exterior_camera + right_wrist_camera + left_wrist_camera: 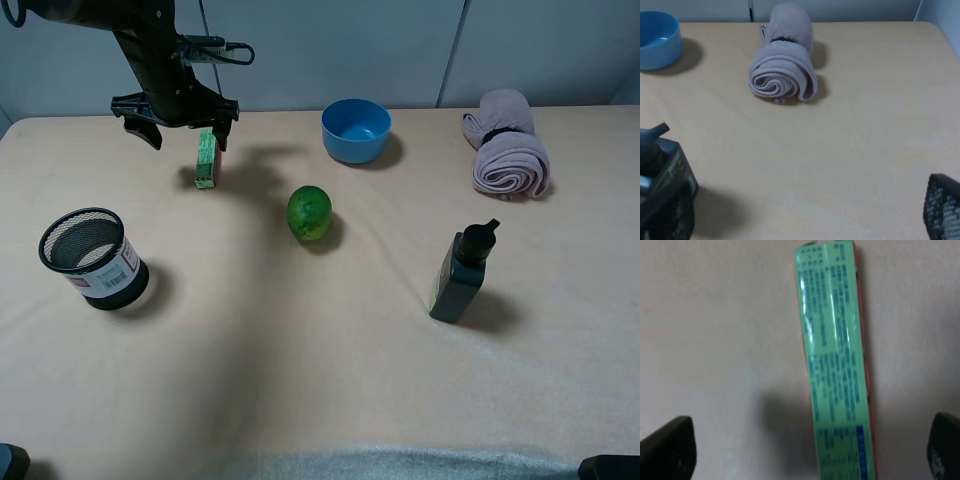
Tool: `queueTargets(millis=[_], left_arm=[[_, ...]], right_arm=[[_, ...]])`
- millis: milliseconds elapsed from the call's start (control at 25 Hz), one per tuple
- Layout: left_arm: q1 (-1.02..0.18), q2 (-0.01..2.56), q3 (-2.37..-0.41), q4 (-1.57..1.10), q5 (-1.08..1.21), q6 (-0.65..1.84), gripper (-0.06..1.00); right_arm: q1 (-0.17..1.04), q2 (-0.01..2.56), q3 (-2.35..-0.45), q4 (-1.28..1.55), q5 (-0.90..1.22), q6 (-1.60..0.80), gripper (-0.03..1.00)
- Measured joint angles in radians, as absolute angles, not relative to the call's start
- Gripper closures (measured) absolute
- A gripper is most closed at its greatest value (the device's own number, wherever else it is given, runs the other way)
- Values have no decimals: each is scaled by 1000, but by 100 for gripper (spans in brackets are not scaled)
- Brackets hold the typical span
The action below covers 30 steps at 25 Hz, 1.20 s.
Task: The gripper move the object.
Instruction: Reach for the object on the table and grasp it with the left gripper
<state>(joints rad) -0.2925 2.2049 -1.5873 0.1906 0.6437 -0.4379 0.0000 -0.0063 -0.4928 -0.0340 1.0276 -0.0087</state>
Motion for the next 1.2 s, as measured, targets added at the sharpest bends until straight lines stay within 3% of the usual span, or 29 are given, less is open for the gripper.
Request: queueTargets(millis=[680,1200], left_arm=[[-292,2314,-1598,186,564,-476,7],[-301,2318,-1600,163,555,-477,21]], right_arm=[[0,-6,-493,-34,1028,-9,28],[0,-6,-493,-34,1028,-9,28]])
